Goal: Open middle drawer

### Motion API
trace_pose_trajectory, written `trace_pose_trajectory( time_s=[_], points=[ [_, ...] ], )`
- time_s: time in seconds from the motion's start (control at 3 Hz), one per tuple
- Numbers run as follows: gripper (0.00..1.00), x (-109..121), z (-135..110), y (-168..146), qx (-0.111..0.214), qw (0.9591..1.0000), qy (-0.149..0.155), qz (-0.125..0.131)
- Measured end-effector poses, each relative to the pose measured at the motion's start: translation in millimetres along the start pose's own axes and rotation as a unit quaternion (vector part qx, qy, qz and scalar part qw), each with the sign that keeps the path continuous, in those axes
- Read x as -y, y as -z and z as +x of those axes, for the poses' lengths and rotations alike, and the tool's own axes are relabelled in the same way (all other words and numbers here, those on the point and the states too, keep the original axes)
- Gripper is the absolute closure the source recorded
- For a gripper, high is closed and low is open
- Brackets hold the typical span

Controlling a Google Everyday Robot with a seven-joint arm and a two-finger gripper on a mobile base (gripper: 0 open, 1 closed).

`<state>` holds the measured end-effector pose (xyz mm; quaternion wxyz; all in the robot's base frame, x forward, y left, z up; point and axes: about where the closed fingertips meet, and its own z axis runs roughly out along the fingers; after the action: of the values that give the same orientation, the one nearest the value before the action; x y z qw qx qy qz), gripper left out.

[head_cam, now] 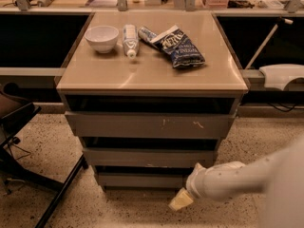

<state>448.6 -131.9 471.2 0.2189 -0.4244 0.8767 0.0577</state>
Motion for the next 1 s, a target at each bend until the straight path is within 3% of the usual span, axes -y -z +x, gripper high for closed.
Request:
trace_pose_trajectory(
  time_s=[0.33, 0.67, 1.0],
  points=[
    [0.0, 22.0, -16.1, -62.7, 0.003, 0.9997, -0.022, 0.012],
    [0.0, 31.1, -21.6, -78.2, 0.043, 0.996, -0.066, 0.042],
    [0.0, 43.3, -39.4, -75.8, 0.078, 0.9928, -0.065, 0.064]
  ],
)
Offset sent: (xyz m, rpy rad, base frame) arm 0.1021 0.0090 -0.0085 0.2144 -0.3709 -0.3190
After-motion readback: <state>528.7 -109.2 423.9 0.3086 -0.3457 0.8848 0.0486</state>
